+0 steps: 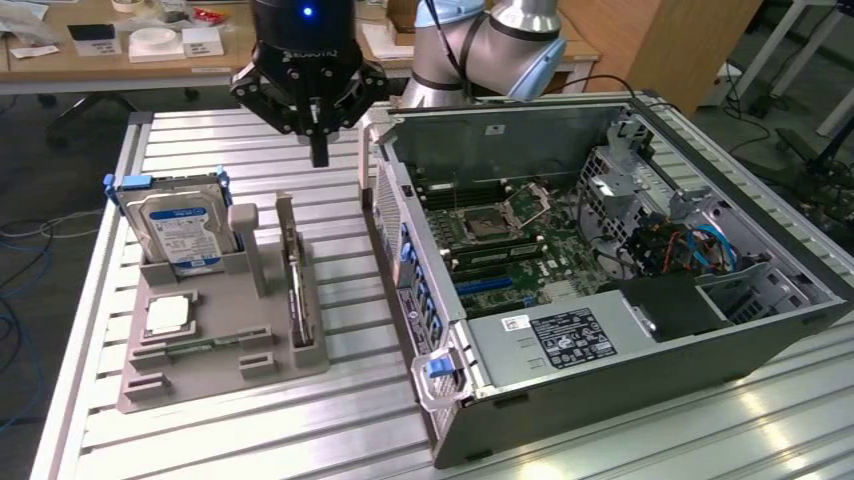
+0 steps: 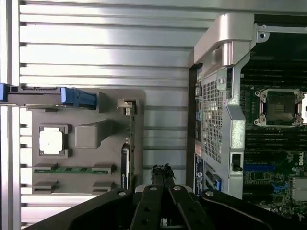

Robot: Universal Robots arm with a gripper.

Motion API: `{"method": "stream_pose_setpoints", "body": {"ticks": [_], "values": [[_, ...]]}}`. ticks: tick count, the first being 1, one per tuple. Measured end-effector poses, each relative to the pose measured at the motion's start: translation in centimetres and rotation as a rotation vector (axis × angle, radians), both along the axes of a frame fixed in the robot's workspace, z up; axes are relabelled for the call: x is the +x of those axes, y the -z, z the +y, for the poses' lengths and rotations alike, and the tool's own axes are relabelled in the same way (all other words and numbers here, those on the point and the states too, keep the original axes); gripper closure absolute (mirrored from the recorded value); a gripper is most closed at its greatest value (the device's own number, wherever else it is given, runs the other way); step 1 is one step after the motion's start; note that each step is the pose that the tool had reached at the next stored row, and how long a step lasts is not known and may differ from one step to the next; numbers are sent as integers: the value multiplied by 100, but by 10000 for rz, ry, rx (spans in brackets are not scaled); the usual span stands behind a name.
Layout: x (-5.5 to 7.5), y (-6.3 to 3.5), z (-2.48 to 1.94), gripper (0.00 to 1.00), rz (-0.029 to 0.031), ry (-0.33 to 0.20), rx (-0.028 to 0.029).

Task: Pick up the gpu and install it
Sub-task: 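Reach for the gpu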

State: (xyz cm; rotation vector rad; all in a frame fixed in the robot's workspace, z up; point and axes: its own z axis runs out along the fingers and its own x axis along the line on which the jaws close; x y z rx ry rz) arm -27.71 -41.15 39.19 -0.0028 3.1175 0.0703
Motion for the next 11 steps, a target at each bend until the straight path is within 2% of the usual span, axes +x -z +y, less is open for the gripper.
{"method": "stream_pose_setpoints", "body": {"ticks": [11], "values": [[-277, 3, -39, 89, 0, -85, 0]]}}
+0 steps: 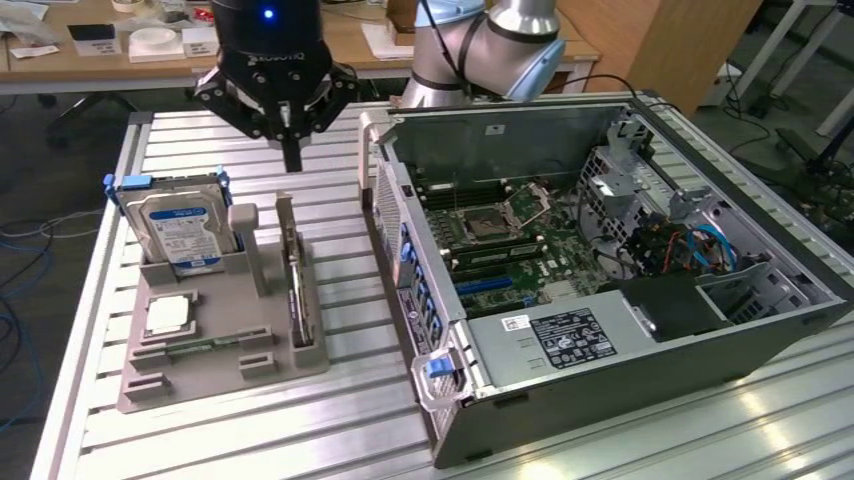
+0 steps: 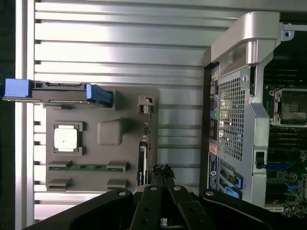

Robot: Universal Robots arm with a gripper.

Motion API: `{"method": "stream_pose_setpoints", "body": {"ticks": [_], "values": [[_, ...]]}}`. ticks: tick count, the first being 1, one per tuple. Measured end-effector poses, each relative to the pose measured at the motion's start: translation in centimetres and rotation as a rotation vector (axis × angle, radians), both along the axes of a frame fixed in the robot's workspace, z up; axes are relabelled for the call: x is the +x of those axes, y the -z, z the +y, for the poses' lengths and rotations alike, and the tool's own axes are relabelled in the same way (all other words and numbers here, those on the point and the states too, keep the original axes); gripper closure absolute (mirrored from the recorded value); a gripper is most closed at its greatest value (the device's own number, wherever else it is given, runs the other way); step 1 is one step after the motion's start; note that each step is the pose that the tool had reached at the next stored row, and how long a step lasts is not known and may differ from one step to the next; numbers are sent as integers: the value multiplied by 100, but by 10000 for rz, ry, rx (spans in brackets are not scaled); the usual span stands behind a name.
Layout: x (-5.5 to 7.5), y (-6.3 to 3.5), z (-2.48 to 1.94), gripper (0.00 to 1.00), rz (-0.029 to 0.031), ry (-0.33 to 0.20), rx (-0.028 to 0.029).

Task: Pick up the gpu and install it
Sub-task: 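Reach for the gpu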

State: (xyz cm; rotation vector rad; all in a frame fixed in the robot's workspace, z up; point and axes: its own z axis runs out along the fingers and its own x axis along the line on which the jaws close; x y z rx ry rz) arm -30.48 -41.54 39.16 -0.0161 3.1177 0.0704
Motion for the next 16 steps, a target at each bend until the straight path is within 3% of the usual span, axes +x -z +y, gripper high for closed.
{"method": "stream_pose_setpoints", "body": {"ticks": [11, 16], "values": [[-273, 5, -43, 89, 0, -88, 0], [-310, 6, -50, 89, 0, -103, 1]]}}
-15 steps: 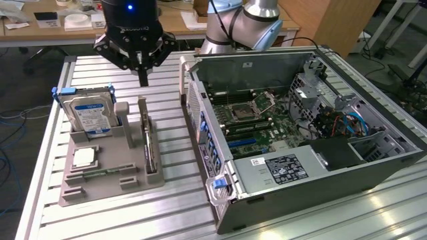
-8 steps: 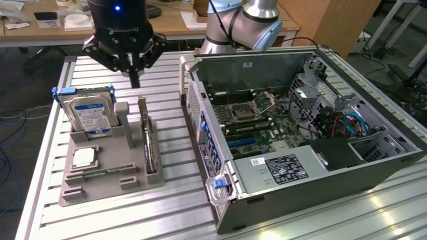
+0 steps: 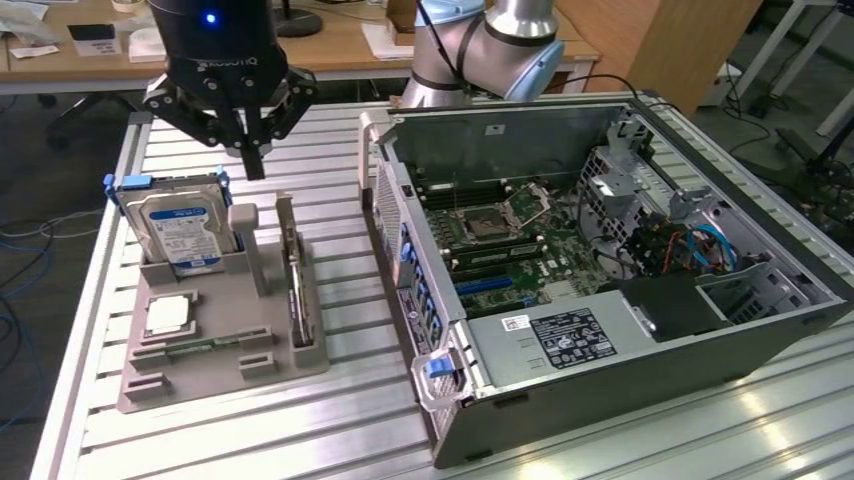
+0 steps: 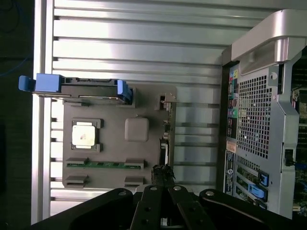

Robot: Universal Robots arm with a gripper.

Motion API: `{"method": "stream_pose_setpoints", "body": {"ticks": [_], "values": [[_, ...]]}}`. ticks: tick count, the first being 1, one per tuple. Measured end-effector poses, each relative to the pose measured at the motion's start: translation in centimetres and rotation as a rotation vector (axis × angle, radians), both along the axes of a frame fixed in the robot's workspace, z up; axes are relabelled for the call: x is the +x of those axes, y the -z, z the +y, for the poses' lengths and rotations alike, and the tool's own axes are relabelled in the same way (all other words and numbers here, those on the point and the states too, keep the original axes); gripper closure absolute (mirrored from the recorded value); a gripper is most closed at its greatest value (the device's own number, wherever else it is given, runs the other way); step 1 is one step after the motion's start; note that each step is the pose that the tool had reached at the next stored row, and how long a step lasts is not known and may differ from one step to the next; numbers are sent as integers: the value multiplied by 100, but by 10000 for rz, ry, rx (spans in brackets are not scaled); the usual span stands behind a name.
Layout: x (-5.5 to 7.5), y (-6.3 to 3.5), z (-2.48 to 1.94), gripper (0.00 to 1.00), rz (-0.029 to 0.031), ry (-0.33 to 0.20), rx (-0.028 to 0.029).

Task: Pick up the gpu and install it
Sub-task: 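Reach for the gpu, then pick up the gpu and move the gpu toward the slot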

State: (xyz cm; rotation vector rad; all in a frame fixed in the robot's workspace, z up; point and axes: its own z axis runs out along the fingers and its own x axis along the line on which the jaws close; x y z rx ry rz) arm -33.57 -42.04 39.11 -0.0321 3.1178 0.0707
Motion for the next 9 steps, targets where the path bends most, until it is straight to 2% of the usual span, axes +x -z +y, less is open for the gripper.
{"method": "stream_pose_setpoints", "body": {"ticks": [9], "values": [[-1, 0, 0, 89, 0, 1, 0]]}}
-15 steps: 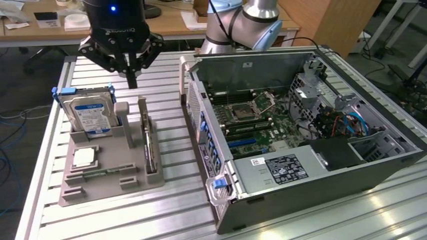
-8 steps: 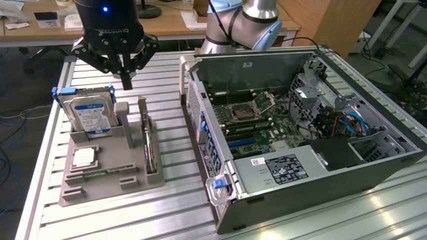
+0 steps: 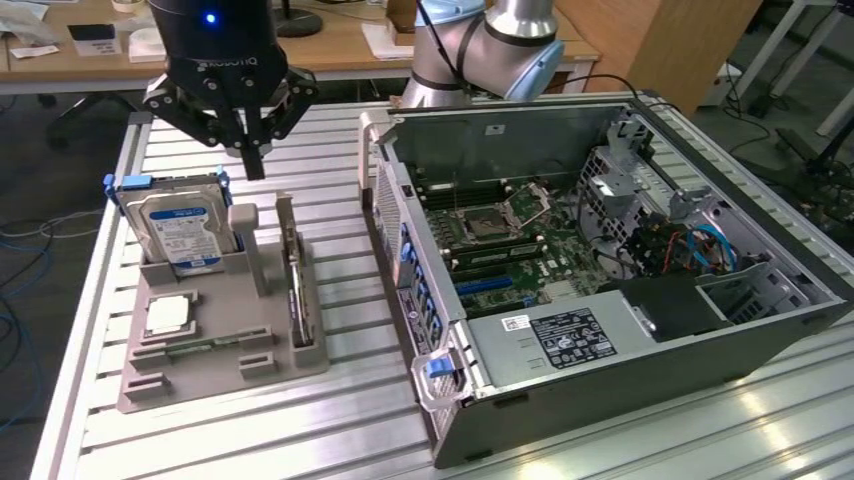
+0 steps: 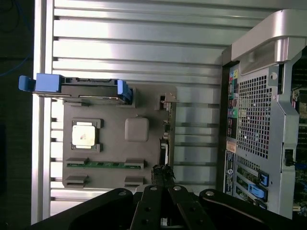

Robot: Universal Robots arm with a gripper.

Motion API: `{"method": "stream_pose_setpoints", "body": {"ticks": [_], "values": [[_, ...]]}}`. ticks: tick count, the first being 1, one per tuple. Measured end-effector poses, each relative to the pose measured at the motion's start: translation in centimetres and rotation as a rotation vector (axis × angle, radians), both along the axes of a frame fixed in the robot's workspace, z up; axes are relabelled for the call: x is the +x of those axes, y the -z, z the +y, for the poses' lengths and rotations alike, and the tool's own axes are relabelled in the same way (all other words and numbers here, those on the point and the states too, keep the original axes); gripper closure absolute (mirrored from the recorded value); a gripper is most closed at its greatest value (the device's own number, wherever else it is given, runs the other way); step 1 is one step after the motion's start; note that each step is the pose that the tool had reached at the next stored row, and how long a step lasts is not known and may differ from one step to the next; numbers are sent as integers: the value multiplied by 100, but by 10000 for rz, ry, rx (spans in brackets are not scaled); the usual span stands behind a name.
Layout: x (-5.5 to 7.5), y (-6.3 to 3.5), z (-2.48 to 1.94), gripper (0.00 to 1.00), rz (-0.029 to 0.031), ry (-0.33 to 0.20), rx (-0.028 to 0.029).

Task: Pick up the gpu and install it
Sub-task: 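Pick up the gpu and move the gpu toward the slot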

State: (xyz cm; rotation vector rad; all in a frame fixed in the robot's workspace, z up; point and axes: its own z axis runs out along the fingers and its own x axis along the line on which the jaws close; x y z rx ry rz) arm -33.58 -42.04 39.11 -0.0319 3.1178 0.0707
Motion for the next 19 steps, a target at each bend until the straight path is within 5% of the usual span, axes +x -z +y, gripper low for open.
{"method": "stream_pose_setpoints", "body": {"ticks": [4, 14, 19], "values": [[0, 0, 0, 89, 0, 0, 0], [0, 0, 0, 47, 0, 0, 0], [0, 0, 0, 41, 0, -1, 0]]}}
